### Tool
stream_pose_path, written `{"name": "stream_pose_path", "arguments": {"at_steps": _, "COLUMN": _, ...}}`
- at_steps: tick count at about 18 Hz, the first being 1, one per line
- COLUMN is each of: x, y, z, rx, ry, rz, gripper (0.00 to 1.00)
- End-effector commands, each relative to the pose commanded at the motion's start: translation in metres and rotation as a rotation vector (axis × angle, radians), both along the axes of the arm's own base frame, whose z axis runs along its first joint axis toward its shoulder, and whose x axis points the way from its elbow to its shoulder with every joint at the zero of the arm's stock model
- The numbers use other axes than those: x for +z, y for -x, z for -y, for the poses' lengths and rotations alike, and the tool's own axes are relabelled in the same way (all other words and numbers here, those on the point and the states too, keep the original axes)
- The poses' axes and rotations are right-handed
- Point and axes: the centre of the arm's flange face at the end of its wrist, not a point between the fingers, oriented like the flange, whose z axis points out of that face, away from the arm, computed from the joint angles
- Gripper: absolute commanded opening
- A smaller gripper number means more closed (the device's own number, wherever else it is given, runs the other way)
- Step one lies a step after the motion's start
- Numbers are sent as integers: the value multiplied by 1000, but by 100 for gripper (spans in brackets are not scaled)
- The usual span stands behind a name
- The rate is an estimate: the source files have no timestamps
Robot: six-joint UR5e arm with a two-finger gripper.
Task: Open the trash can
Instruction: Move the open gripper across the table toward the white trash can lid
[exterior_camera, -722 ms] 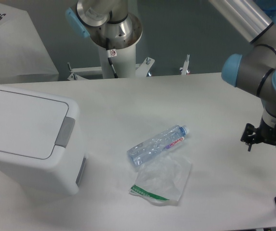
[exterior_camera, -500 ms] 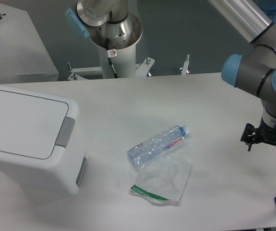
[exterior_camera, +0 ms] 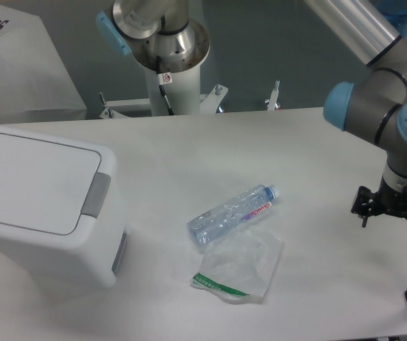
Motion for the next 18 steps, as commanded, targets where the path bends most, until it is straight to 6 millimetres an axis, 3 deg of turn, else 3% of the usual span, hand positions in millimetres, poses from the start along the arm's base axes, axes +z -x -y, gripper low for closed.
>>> {"name": "stream_pose_path", "arguments": {"at_steps": 3, "x": 32, "y": -20, "z": -16, "rx": 111, "ry": -105, "rz": 17, "gripper": 100}}
{"name": "stream_pose_path", "arguments": {"at_steps": 6, "x": 54, "y": -40, "z": -34, "rx": 99, "ry": -182, "rz": 34, "gripper": 100}}
{"name": "stream_pose_path", "arguments": {"at_steps": 13, "x": 76, "y": -82, "z": -32, "rx": 83, "ry": -309, "rz": 107, "gripper": 100}}
{"name": "stream_pose_path", "arguments": {"at_steps": 18, "x": 123, "y": -124, "z": -43, "rx": 107, "ry": -434, "rz": 150, "gripper": 100}}
